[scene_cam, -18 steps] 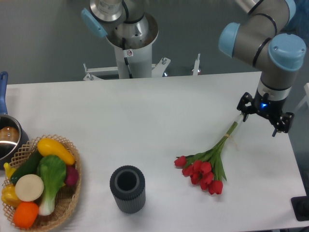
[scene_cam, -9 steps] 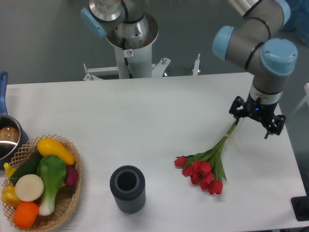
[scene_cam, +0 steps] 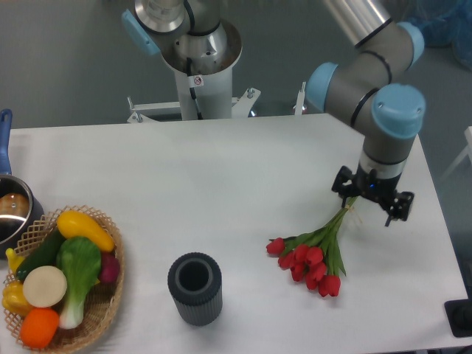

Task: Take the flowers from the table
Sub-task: 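Move the open gripper down toward the red tulip bouquet's stems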

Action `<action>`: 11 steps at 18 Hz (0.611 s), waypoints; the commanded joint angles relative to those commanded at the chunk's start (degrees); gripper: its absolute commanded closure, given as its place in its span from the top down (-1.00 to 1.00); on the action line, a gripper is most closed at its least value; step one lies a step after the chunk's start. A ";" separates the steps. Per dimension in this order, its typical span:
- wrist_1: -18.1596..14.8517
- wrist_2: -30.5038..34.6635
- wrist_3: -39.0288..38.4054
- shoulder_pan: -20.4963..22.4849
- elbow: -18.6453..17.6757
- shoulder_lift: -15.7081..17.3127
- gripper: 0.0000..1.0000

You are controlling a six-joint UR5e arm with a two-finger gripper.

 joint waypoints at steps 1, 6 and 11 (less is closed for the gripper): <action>0.00 -0.09 0.00 -0.09 -0.70 0.00 1.00; 0.00 0.00 -0.09 -2.02 -1.76 -1.49 1.00; 0.09 0.18 -0.96 -3.16 -1.68 -3.68 1.00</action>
